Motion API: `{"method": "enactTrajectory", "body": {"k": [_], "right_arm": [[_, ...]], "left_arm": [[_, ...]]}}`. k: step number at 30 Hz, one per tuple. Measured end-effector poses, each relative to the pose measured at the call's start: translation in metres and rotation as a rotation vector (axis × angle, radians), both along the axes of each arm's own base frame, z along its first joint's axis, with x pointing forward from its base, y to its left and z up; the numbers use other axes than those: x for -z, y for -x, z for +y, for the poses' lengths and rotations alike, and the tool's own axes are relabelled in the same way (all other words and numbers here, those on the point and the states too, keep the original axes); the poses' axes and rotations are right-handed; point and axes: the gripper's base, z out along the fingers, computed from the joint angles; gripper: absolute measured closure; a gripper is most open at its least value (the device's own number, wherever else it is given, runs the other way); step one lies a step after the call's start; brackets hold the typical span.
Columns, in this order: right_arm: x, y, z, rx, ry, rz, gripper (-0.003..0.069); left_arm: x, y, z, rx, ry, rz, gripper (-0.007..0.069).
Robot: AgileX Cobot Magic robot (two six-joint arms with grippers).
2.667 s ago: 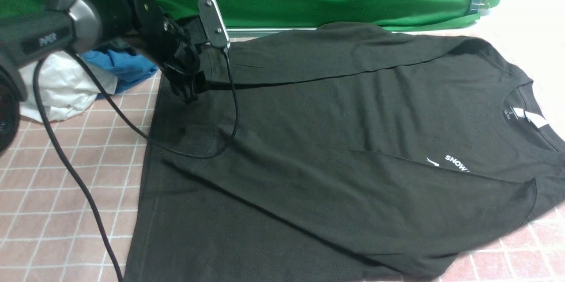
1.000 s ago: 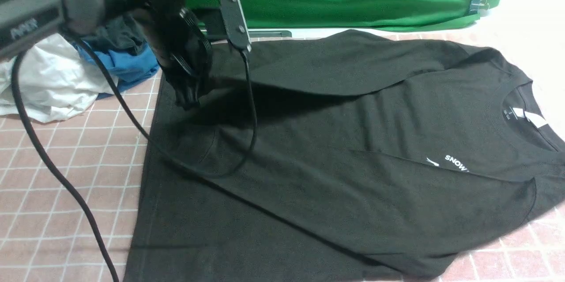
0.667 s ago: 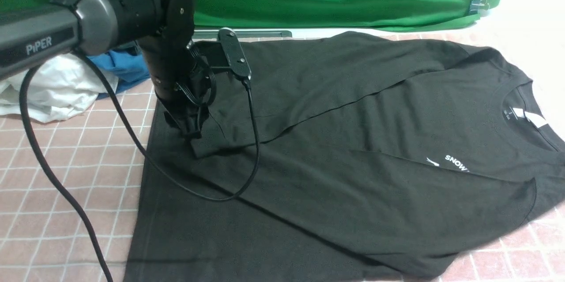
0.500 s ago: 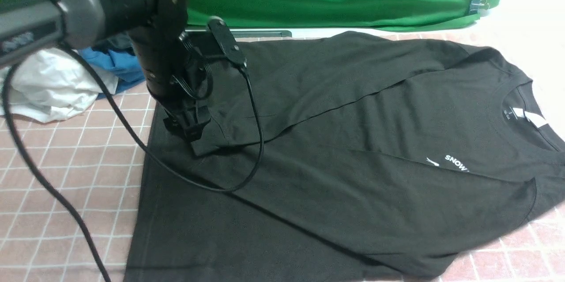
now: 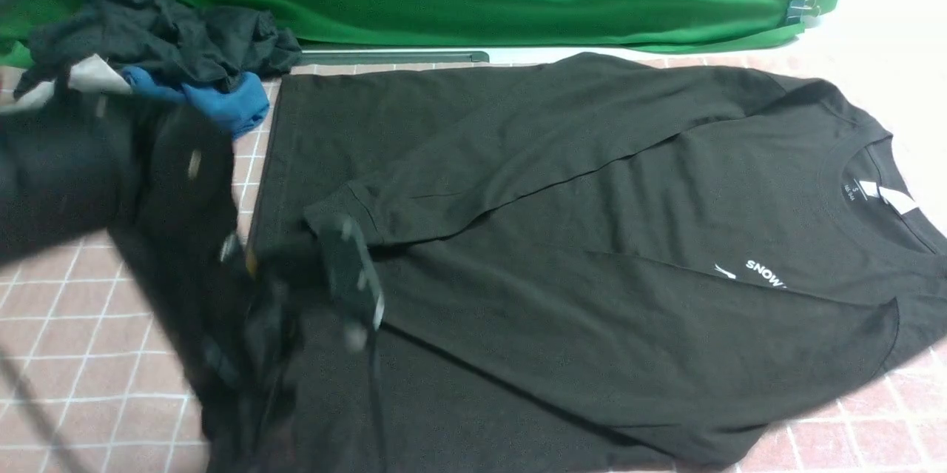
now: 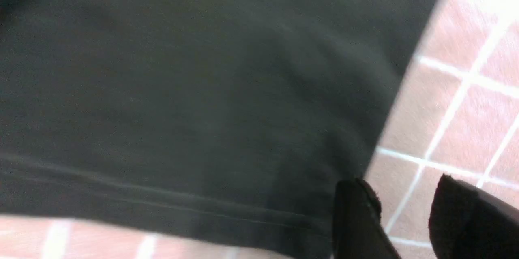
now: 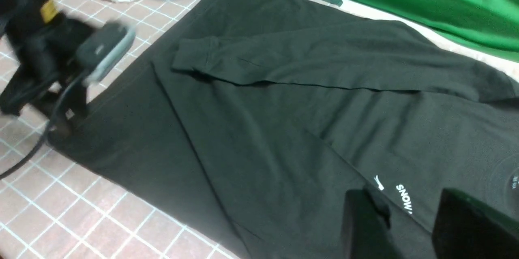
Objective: Fold a long-sleeved shirt over a pink coffee tablecloth.
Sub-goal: 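Grasp the near edge of the shirt at its hem and shoulder corners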
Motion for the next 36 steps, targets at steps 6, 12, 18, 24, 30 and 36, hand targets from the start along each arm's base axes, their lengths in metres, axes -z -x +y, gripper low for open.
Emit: {"method": "enactTrajectory", "body": {"k": [6, 12, 18, 24, 30, 36], "right_arm": [[0.009, -0.003, 0.007, -0.028, 0.020, -0.018, 0.0417], [0.020, -0.005, 0.011, -0.041, 0.030, 0.002, 0.0417], [0.020, -0.005, 0.013, -0.048, 0.021, 0.010, 0.0417], [0.021, -0.004, 0.014, -0.058, 0.008, 0.023, 0.0417], [0.022, -0.005, 0.016, -0.056, 0.012, 0.034, 0.0417], [0.030, -0.018, 0.035, -0.059, 0.094, 0.085, 0.0417]], "left_arm": [[0.035, 0.025, 0.015, 0.088, -0.034, -0.078, 0.0236], [0.042, 0.019, 0.020, 0.179, -0.069, -0.197, 0.0136], [0.048, 0.015, 0.021, 0.214, -0.089, -0.202, 0.0191], [0.051, 0.015, 0.020, 0.224, -0.086, -0.184, 0.0274], [0.037, 0.012, 0.017, 0.195, -0.061, -0.226, 0.0561], [-0.006, 0.012, 0.016, 0.052, -0.032, -0.276, 0.0580]]}}
